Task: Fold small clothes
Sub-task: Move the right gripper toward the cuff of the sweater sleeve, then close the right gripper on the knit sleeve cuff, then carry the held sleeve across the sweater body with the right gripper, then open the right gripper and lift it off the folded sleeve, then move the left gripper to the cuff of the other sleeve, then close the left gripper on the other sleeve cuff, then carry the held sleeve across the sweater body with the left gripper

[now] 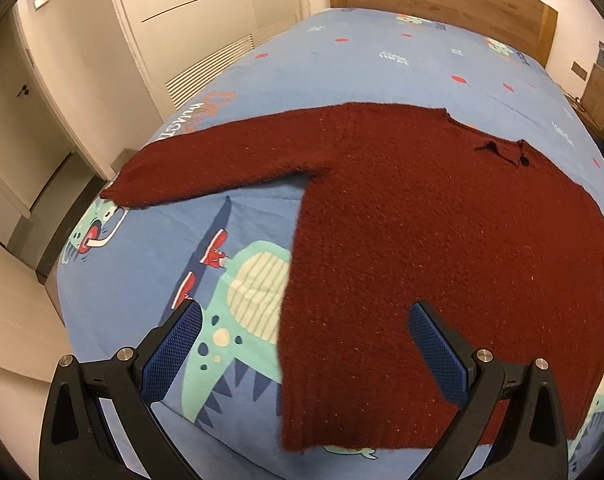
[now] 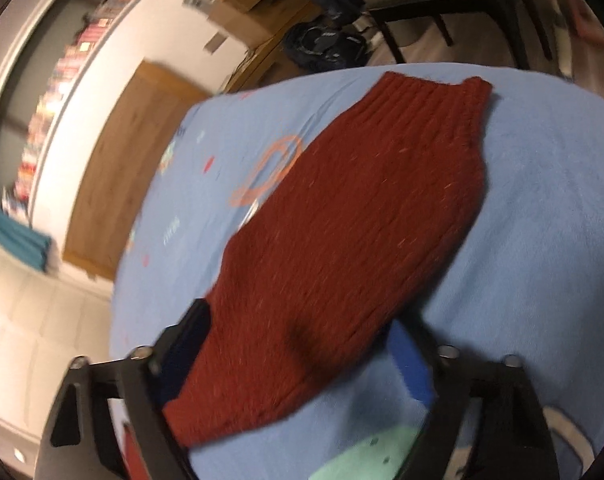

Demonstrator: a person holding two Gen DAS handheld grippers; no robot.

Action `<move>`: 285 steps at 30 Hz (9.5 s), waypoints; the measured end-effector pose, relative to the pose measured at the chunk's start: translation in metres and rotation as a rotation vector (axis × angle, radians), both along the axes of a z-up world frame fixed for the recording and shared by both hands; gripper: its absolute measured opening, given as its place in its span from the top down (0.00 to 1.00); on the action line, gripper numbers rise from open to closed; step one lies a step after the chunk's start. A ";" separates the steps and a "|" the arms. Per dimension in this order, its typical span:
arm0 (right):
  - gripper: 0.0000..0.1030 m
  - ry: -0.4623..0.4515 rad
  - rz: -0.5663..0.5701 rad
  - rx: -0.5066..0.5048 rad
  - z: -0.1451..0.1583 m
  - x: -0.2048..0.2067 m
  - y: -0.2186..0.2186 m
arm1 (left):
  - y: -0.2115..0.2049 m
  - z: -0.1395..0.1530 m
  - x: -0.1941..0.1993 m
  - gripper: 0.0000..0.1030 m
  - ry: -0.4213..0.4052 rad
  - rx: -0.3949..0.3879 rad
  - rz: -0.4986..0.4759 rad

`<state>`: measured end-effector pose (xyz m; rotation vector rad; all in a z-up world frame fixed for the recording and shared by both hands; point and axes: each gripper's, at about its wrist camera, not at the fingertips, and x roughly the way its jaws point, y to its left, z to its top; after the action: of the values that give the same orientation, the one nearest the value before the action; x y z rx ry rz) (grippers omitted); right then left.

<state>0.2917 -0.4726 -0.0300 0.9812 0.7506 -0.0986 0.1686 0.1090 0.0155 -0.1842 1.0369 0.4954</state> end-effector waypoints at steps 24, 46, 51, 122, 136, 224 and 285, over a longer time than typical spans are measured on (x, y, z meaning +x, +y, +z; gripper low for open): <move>0.92 -0.128 0.019 0.134 0.029 0.028 -0.011 | 0.010 -0.021 -0.006 0.01 -0.004 -0.148 0.012; 0.92 -0.179 0.428 0.300 0.085 0.060 0.228 | 0.059 -0.019 -0.037 0.01 -0.061 -0.276 0.024; 0.92 -0.179 0.570 0.300 0.097 0.061 0.312 | 0.075 -0.023 -0.053 0.01 -0.063 -0.293 0.055; 0.50 -0.041 1.053 -0.228 0.043 -0.023 0.582 | 0.127 -0.037 -0.096 0.01 -0.143 -0.315 0.187; 0.50 0.062 0.976 -0.197 0.025 -0.049 0.526 | 0.135 -0.023 -0.103 0.01 -0.166 -0.325 0.156; 0.50 0.136 0.872 -0.420 0.042 -0.146 0.461 | 0.438 -0.119 -0.079 0.71 -0.680 -0.874 0.496; 0.50 0.011 0.679 -0.193 0.062 -0.173 0.297 | 0.149 0.053 0.164 0.95 -0.561 -1.029 -0.041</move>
<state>0.1188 -0.1754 0.0316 0.5056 1.0275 0.4077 0.3328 0.2581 0.0687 -1.1436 0.6507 -0.1768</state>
